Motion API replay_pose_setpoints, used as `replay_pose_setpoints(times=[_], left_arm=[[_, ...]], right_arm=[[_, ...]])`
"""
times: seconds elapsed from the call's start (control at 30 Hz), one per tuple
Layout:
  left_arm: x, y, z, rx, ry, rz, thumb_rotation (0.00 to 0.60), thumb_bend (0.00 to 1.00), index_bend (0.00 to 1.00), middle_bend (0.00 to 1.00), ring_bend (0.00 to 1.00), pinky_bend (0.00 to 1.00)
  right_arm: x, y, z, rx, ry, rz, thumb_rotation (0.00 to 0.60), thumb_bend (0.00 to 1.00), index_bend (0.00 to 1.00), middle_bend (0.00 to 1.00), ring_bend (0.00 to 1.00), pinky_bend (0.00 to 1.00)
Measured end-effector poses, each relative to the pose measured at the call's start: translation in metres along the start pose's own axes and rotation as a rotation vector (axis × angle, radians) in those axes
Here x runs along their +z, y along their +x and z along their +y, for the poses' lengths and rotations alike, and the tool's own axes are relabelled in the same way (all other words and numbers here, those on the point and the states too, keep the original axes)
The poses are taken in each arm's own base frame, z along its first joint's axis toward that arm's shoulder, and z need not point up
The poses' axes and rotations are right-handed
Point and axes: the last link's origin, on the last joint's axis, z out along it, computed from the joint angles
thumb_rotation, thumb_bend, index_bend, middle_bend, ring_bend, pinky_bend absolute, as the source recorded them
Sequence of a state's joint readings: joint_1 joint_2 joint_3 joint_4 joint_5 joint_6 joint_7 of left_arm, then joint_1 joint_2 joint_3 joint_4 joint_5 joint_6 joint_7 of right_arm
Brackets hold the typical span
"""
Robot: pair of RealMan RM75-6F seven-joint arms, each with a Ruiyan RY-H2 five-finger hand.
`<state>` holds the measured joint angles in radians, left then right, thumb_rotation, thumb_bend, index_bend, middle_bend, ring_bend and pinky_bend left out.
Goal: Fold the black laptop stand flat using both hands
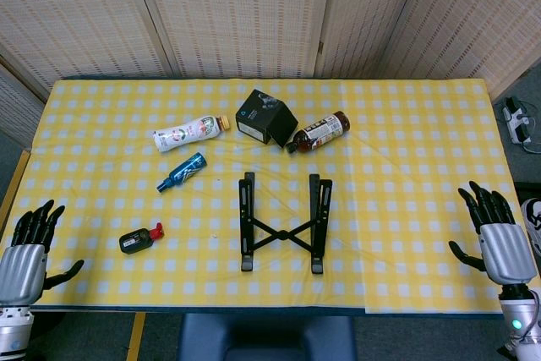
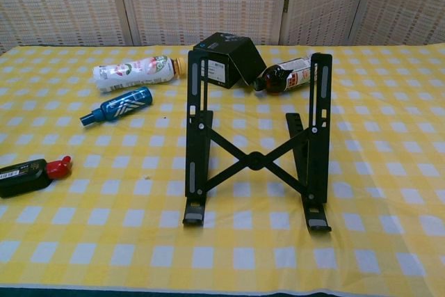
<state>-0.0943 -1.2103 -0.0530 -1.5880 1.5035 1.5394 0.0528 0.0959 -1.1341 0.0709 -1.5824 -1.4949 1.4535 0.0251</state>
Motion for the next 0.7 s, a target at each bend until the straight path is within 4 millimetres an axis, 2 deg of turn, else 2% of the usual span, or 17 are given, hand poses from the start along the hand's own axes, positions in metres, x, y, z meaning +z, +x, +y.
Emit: replay_pose_setpoints(times=[0.2,0.7], left_arm=[[0.016,0.006,-0.002,0.127,0.009,-0.082,0.600,0.21,0.00,0.00,0.00,0.00],[0.020,0.005,0.003,0.109,-0.011,-0.067,0.600,0.21,0.00,0.00,0.00,0.00]], right_arm=[[0.001,0.000,0.000,0.005,0.001,0.004,0.600,0.28,0.00,0.00,0.00,0.00],[0.005,-0.001,-0.005,0.050,0.034,-0.018,0.600,0.28,0.00,0.00,0.00,0.00]])
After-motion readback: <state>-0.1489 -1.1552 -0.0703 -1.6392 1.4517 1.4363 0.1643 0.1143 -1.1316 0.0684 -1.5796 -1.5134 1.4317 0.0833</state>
